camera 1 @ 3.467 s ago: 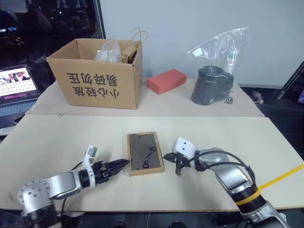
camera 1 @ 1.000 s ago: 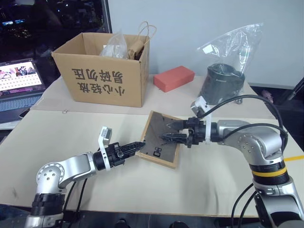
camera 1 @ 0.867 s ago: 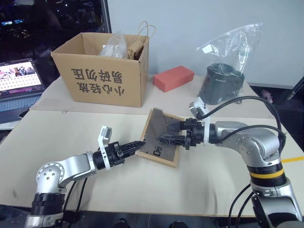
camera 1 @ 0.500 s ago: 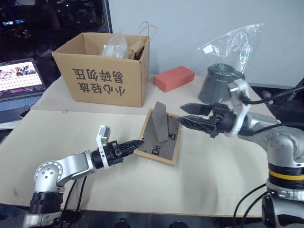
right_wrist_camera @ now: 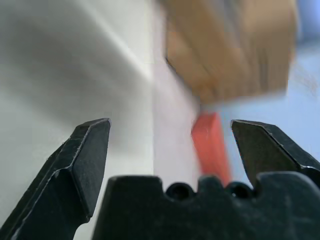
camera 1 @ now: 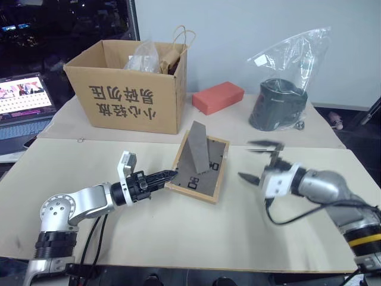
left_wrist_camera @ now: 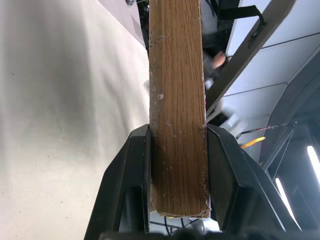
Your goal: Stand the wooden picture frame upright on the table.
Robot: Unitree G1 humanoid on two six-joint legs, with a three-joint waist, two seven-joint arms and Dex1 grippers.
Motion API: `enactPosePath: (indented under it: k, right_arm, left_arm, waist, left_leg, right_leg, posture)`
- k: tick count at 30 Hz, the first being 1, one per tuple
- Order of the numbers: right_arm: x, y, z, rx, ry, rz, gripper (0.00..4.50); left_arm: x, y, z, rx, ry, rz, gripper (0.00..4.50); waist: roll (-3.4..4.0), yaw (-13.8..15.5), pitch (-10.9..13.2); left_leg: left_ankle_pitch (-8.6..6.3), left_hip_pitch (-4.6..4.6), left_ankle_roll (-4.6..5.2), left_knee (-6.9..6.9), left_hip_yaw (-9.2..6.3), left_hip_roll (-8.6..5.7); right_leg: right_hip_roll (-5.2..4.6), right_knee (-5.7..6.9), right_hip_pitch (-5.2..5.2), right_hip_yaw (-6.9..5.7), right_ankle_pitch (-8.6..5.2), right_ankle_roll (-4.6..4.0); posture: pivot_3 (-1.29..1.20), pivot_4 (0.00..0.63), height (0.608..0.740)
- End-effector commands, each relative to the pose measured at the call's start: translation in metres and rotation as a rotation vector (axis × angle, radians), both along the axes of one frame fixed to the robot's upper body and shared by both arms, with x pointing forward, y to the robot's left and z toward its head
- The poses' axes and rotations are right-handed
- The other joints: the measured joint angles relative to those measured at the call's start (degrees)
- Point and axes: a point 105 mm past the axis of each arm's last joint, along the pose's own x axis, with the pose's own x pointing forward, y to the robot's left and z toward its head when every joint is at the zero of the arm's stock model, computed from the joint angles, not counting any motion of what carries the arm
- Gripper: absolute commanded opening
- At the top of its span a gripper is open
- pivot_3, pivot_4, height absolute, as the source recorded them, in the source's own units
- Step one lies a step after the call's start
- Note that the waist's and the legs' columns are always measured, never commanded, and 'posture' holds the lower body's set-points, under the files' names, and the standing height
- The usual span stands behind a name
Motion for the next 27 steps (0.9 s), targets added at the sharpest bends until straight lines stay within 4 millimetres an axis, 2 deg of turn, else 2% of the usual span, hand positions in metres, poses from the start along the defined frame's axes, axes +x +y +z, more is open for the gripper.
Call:
enactPosePath:
  k: [1,7,13,16,19,23,24,26,27]
  right_arm:
    - [-0.007,0.011,0.01,-0.012,-0.235,0.077,4.48]
    - [-0.003,0.024,0.028,0.074,-0.401,0.095,4.48]
    - [-0.001,0.027,0.031,0.102,-0.436,0.098,4.48]
    - [-0.001,0.03,0.029,0.11,-0.426,0.105,3.8]
    - [-0.001,0.035,0.029,0.124,-0.426,0.119,2.73]
    - [-0.002,0.039,0.029,0.13,-0.426,0.127,1.34]
    - [-0.002,0.039,0.029,0.131,-0.426,0.127,1.14]
    - [-0.003,0.038,0.028,0.134,-0.422,0.125,1.14]
    - [-0.003,0.038,0.028,0.135,-0.421,0.125,1.14]
  left_arm:
    - [-0.003,-0.005,0.011,-0.061,-0.03,-0.028,1.07]
    - [-0.005,-0.007,0.009,-0.039,-0.031,-0.027,1.07]
    - [-0.005,-0.007,0.009,-0.035,-0.031,-0.021,1.07]
    - [-0.006,-0.009,0.005,0.008,-0.024,-0.02,1.07]
    - [-0.007,-0.012,-0.001,0.036,-0.006,-0.021,1.07]
    - [-0.008,-0.014,0.001,0.028,-0.018,-0.027,1.07]
    - [-0.009,-0.014,0.001,0.028,-0.02,-0.027,1.07]
    - [-0.009,-0.012,0.002,0.03,-0.022,-0.027,1.07]
    - [-0.01,-0.011,0.001,0.036,-0.023,-0.027,1.57]
  waist:
    - [0.0,0.04,0.0]
    - [0.0,-0.11,0.0]
    - [-0.01,-0.06,0.0]
    - [0.0,-0.09,0.0]
    - [0.0,-0.2,0.0]
    - [0.0,-0.17,0.0]
    - [0.0,-0.15,0.0]
    - [0.0,-0.16,0.0]
    - [0.0,-0.18,0.0]
  left_leg:
    - [0.01,0.01,0.0,0.01,0.0,0.0]
    - [0.15,0.04,0.05,0.27,-0.02,-0.02]
    - [0.15,0.07,0.08,0.26,-0.03,-0.02]
    - [0.15,0.07,0.08,0.25,-0.03,-0.02]
    - [0.15,0.1,0.08,0.26,-0.03,-0.02]
    - [0.15,0.13,0.08,0.27,-0.03,-0.02]
    - [0.15,0.13,0.08,0.27,-0.03,-0.02]
    - [0.16,0.13,0.08,0.28,-0.03,-0.03]
    - [0.16,0.13,0.08,0.28,-0.03,-0.03]
  right_leg:
    - [0.0,0.05,0.0,0.0,0.01,-0.01]
    - [0.0,0.43,0.01,0.02,0.02,0.01]
    - [0.0,0.44,0.06,0.02,0.03,-0.01]
    - [0.0,0.46,0.06,0.02,0.04,-0.02]
    - [0.0,0.51,0.07,0.03,0.05,-0.03]
    - [0.0,0.57,0.07,0.05,0.04,-0.03]
    - [0.0,0.57,0.07,0.05,0.04,-0.03]
    - [0.0,0.58,0.07,0.04,0.04,-0.03]
    - [0.0,0.58,0.07,0.04,0.04,-0.03]
  posture:
    - [0.0,0.15,0.74]
    - [0.0,0.15,0.74]
    - [0.0,0.15,0.74]
    - [0.0,0.15,0.74]
    - [0.0,0.15,0.74]
    - [0.0,0.15,0.74]
    - [0.0,0.15,0.74]
    - [0.0,0.15,0.74]
    - [0.0,0.15,0.74]
